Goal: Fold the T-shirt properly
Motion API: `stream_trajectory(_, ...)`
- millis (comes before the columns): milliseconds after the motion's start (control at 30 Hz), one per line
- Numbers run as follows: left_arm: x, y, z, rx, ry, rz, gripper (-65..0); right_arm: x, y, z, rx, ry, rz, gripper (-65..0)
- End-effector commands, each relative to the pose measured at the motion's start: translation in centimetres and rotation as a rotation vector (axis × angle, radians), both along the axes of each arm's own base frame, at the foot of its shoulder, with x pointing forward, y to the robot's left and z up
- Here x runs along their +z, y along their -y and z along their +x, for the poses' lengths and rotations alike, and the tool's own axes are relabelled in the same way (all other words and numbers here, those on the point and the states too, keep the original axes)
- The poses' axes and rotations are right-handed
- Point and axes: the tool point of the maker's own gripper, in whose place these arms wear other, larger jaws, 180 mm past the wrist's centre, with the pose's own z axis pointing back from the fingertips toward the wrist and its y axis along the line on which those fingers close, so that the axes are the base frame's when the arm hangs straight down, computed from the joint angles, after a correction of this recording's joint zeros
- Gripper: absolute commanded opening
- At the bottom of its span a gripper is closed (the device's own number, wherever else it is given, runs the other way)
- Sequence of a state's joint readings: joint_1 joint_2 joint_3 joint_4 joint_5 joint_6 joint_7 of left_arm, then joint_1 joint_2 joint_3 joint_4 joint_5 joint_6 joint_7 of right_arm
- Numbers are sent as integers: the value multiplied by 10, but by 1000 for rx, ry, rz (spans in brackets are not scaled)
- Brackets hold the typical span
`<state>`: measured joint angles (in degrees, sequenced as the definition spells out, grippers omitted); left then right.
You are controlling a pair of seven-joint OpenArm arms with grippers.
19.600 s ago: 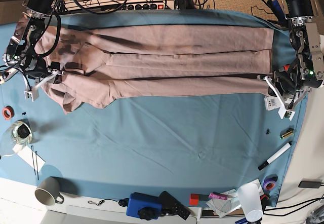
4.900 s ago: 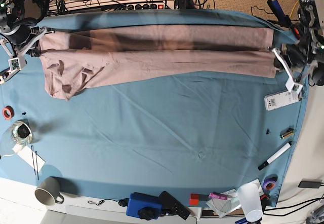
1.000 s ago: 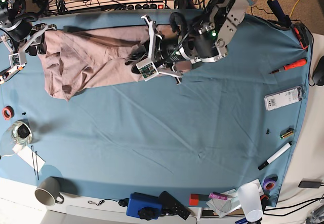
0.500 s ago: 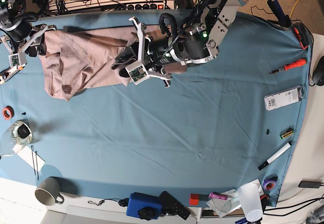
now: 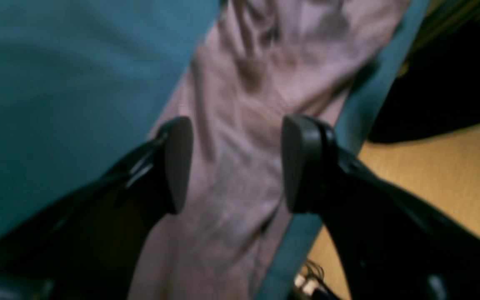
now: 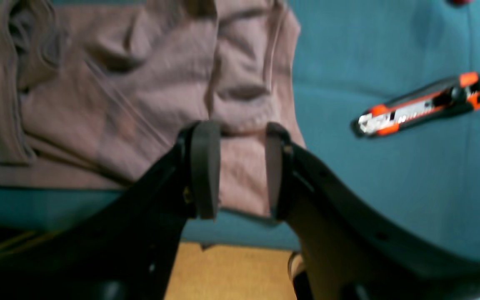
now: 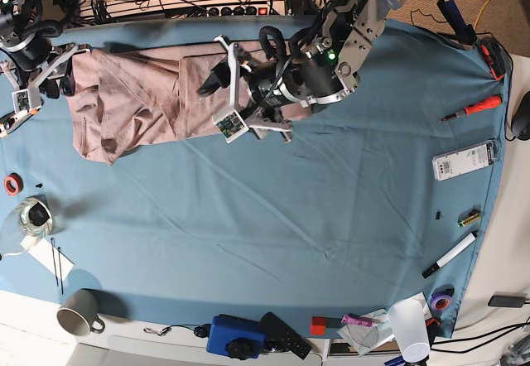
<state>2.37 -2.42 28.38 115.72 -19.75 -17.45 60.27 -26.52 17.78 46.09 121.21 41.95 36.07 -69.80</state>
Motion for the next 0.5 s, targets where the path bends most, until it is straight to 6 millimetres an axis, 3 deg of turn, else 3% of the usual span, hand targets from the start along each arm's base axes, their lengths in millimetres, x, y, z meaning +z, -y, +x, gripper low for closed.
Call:
stream_trajectory(0, 19, 3, 4, 7, 41, -40, -310, 13, 0, 7, 29, 45, -26, -460)
stream_trajectory(167, 23, -36, 26, 146, 122, 41, -344, 21, 5, 12, 44, 73, -62, -460)
stream_trajectory(333, 5, -87, 42, 242, 120, 138, -343, 24, 43, 9, -80, 32, -228, -459)
stream_trajectory(467, -4, -111, 44, 251, 127, 205, -343, 35, 44, 19, -81, 110, -247, -459)
